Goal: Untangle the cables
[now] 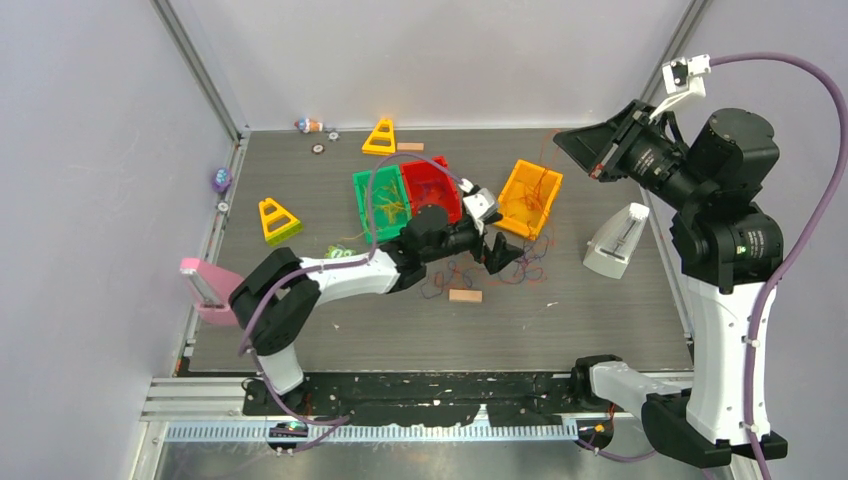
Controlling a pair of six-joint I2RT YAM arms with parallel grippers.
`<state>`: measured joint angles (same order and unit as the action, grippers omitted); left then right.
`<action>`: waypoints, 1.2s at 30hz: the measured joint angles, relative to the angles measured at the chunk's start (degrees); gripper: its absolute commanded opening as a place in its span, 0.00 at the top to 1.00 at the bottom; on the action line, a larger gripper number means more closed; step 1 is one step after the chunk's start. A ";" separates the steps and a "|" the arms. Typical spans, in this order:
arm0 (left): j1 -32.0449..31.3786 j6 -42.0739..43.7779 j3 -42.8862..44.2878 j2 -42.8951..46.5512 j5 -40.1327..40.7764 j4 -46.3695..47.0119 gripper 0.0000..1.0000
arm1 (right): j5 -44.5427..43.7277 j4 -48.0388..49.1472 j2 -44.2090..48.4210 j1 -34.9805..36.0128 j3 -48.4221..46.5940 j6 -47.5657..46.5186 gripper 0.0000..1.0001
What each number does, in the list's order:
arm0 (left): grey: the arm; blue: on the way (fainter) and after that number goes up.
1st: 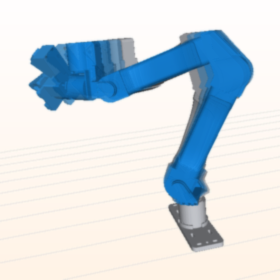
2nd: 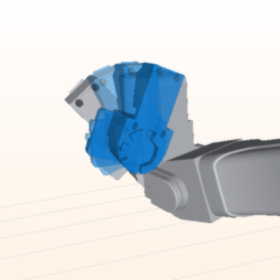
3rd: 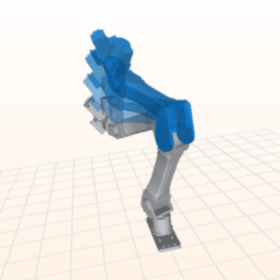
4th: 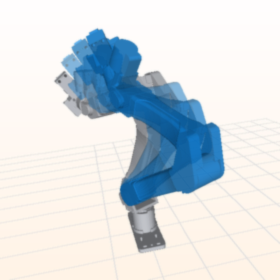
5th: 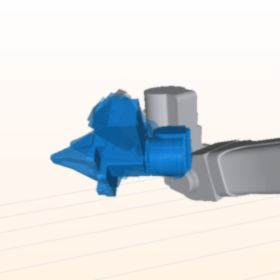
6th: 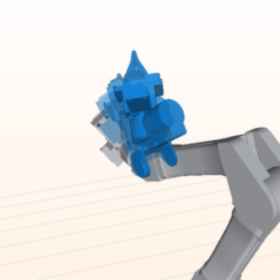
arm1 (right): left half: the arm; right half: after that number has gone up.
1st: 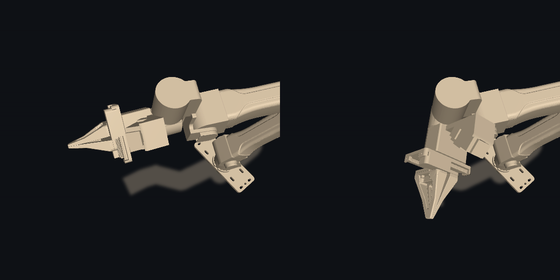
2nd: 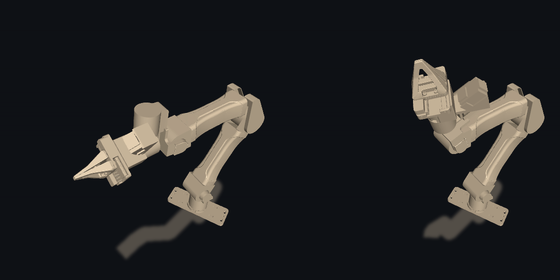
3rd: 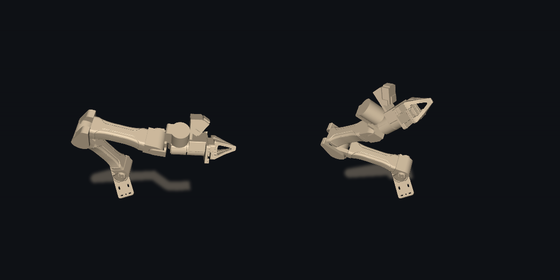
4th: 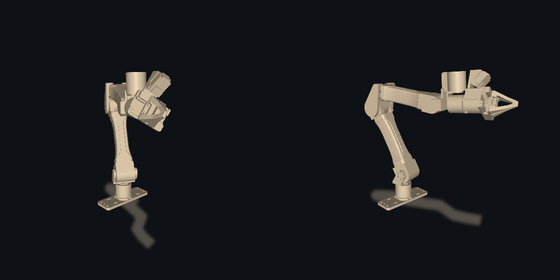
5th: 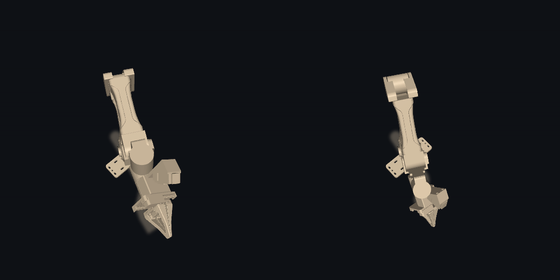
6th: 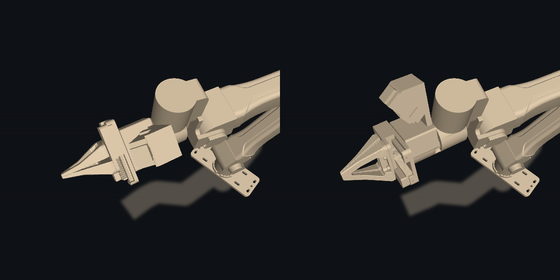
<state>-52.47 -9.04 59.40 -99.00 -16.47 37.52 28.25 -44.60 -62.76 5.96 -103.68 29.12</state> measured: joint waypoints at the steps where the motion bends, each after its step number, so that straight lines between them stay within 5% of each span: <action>1: -0.26 0.15 0.87 -1.18 0.00 0.00 0.02 | 0.20 -0.02 0.00 0.00 -0.17 0.04 0.95; 6: -1.49 0.37 3.43 -4.61 -0.02 -0.07 0.04 | 0.74 -0.02 -0.02 0.00 -1.60 0.20 0.95; 8: -2.10 0.37 4.35 -5.35 -0.09 0.00 0.15 | 1.03 0.07 0.00 0.00 -2.08 0.24 0.95; 13: -2.99 -0.11 7.41 -7.43 -0.46 -0.11 0.99 | 1.27 0.11 -0.04 0.00 -2.21 0.57 0.95; 22: 0.20 -4.44 1.92 -5.88 5.60 -1.90 1.00 | -6.60 -1.57 0.72 0.00 -4.39 -0.79 0.95; 30: 10.91 -10.12 -10.62 3.45 9.73 -9.68 1.00 | -15.32 -2.12 0.26 -0.02 -10.95 -2.01 0.95; 36: 11.65 -7.82 -14.23 12.31 11.28 -18.25 1.00 | -17.33 1.22 -1.88 -0.02 -12.09 -1.75 0.95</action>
<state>-40.82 -16.86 45.17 -86.70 -5.19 19.27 10.92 -43.38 -64.64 5.93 -115.77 27.38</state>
